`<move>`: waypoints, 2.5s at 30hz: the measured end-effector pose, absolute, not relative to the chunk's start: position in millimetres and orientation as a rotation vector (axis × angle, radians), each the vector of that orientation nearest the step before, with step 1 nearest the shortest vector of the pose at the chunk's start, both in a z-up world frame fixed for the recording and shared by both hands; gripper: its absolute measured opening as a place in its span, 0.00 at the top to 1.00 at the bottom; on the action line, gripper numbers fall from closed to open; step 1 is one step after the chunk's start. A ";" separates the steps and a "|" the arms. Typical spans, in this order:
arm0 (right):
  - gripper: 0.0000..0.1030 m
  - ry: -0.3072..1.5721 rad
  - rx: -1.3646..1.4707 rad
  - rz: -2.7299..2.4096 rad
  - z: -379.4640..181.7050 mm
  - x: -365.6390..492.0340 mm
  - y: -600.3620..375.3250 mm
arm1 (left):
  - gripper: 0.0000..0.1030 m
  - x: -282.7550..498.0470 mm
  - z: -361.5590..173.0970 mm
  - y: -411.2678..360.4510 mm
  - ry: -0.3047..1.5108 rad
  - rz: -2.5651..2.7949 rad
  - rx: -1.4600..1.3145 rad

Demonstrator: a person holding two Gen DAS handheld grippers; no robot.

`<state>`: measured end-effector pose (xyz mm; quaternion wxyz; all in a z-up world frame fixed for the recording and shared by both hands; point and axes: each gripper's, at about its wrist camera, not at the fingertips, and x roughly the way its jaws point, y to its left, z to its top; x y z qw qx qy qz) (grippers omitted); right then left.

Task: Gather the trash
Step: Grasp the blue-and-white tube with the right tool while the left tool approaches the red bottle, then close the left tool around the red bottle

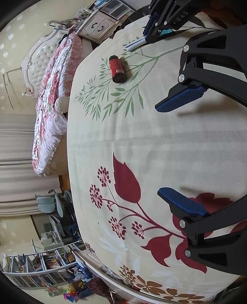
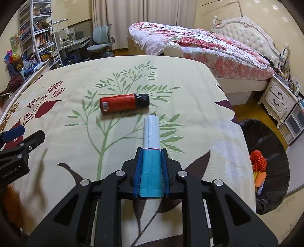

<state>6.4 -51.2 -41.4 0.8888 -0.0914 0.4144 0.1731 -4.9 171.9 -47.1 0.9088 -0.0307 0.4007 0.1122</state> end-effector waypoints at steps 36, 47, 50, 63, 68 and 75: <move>0.81 0.874 -0.098 0.313 -43.7 58.2 -98.2 | 0.45 101.6 -55.2 66.7 0.867 -0.051 0.108; 0.80 0.873 -0.098 0.317 -44.3 51.4 -96.4 | 0.45 80.7 -53.7 76.5 0.868 -0.036 0.068; 0.80 0.869 -0.098 0.321 -44.4 44.6 -94.1 | 0.45 69.7 -52.8 87.0 0.864 -0.004 0.032; 0.81 0.861 -0.103 0.338 -44.1 22.7 -86.7 | 0.45 39.5 -50.5 105.7 0.850 0.069 -0.001; 0.81 0.847 -0.099 0.338 -40.3 15.6 -86.6 | 0.45 33.4 -46.7 106.1 0.826 0.093 -0.004; 0.81 0.818 -0.089 0.334 -29.4 8.3 -91.7 | 0.45 28.7 -40.7 100.3 0.806 0.090 -0.021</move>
